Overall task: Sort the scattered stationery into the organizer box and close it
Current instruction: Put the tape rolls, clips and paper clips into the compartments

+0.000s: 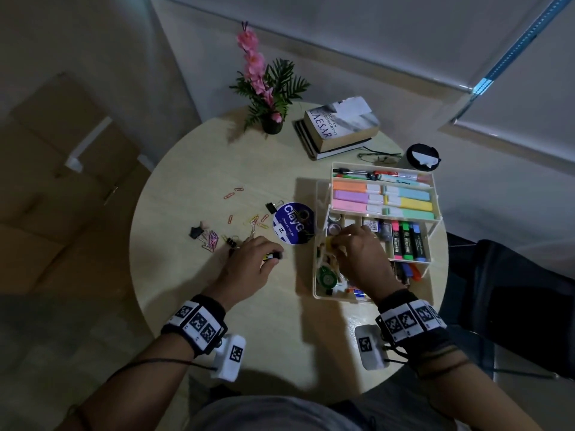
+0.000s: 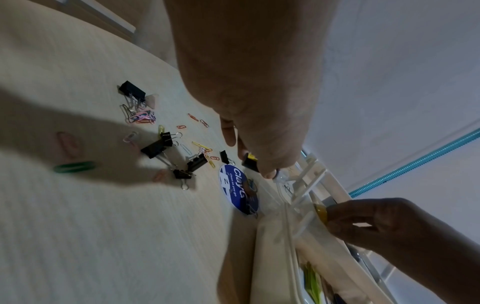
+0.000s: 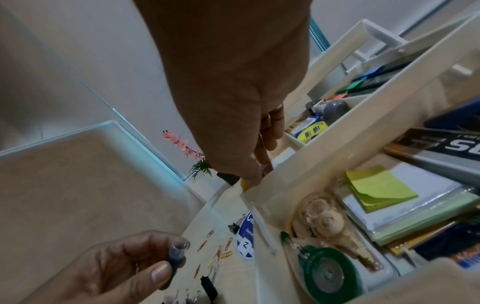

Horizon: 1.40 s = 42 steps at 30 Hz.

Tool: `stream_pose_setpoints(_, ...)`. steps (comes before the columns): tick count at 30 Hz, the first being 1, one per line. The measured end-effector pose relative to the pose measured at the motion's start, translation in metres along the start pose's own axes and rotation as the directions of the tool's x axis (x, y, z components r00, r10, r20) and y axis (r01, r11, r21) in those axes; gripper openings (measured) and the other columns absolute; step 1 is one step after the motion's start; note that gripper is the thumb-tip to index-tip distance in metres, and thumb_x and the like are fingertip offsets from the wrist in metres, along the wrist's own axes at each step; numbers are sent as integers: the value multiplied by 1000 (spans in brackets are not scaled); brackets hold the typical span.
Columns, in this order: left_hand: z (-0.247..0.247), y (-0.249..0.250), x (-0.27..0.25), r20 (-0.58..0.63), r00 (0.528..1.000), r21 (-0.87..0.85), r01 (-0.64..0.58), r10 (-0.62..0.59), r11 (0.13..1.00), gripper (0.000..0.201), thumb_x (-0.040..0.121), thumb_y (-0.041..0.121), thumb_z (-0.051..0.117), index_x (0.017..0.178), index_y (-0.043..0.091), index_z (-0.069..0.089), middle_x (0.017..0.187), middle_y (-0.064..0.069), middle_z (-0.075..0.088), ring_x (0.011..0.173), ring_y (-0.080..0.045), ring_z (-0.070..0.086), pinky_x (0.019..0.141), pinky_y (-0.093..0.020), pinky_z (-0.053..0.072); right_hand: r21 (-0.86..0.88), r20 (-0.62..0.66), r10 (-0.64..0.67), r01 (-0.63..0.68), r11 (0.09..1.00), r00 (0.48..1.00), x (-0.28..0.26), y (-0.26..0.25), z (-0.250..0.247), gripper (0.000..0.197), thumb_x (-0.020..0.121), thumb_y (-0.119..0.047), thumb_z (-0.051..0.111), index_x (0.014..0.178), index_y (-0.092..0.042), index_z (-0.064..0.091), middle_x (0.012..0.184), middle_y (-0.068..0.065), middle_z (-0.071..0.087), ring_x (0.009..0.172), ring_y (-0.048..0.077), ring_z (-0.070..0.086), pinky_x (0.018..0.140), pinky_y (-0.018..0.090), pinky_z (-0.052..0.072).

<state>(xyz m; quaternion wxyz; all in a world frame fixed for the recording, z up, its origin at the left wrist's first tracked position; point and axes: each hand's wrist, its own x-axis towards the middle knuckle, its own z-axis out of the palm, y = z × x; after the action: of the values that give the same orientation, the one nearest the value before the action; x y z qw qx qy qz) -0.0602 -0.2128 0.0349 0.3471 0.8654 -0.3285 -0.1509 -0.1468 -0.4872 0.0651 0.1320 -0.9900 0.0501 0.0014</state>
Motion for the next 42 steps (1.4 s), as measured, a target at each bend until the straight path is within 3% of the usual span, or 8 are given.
stream_pose_setpoints(6, 15, 15, 0, 68, 998, -25, 6, -4, 1000, 17, 98, 20, 67, 114, 27, 70, 107, 8, 63, 101, -14, 60, 85, -40, 53, 105, -89, 39, -30, 994, 995, 0, -1, 4, 12, 91, -15, 72, 103, -14, 76, 88, 10, 69, 76, 34, 63, 61, 32, 41)
stream_pose_setpoints(10, 25, 28, 3, 86, 996, -27, -1, 3, 1000, 20, 99, 22, 66, 118, 28, 71, 108, 9, 62, 102, -14, 59, 81, -36, 53, 119, -83, 44, -34, 992, 996, 0, -2, 7, 16, 93, -27, 69, 87, -13, 75, 89, 10, 64, 79, 30, 60, 65, 34, 49)
stream_pose_setpoints(18, 35, 49, 4, 122, 992, -50, 9, -3, 999, 19, 98, 26, 69, 117, 30, 70, 109, 13, 63, 100, -5, 59, 81, -31, 53, 6, 31, 0, 0, 1000, 1000, 10, -6, 7, 18, 94, -22, 60, 98, -9, 73, 99, 15, 64, 87, 35, 61, 70, 39, 51)
stream_pose_setpoints(22, 40, 61, 2, 118, 992, -81, 54, -44, 995, 23, 94, 33, 76, 116, 27, 70, 107, 12, 73, 94, -3, 66, 78, -34, 59, 152, 15, 6, -8, 988, 1000, 1, 2, -4, 19, 93, -21, 64, 81, -13, 76, 83, 11, 63, 72, 33, 62, 62, 37, 51)
stream_pose_setpoints(26, 51, 76, 8, 144, 988, -112, 67, -51, 991, 19, 94, 31, 77, 111, 26, 70, 102, 12, 74, 91, -3, 67, 74, -33, 58, 288, -40, 109, -93, 953, 993, -30, 35, -19, 22, 96, -26, 61, 85, -14, 75, 85, 3, 62, 73, 20, 57, 63, 35, 49)
stream_pose_setpoints(31, 79, 103, 24, 150, 988, -121, 38, -19, 992, 15, 95, 24, 74, 110, 25, 70, 93, 20, 67, 81, 11, 60, 64, -6, 41, 296, -94, 272, -234, 926, 958, -80, 99, -34, 8, 94, -17, 74, 87, -13, 76, 83, -2, 59, 71, 22, 61, 62, 33, 48)
stream_pose_setpoints(36, 117, 128, 42, 210, 978, -50, 4, 6, 999, 16, 94, 24, 74, 110, 25, 72, 101, 7, 74, 89, -11, 66, 69, -24, 48, 306, -41, 305, -279, 910, 951, -119, 131, -27, 3, 93, -19, 75, 91, -16, 75, 84, 0, 63, 69, 21, 61, 60, 40, 53)
stream_pose_setpoints(42, 159, 138, 56, 347, 932, 126, 59, -99, 990, 15, 94, 22, 75, 108, 27, 77, 105, 1, 77, 94, -21, 72, 82, -38, 61, 305, 70, 117, -133, 943, 991, -128, 125, -9, 4, 91, -13, 75, 88, -16, 74, 86, 3, 65, 74, 23, 62, 63, 37, 50)
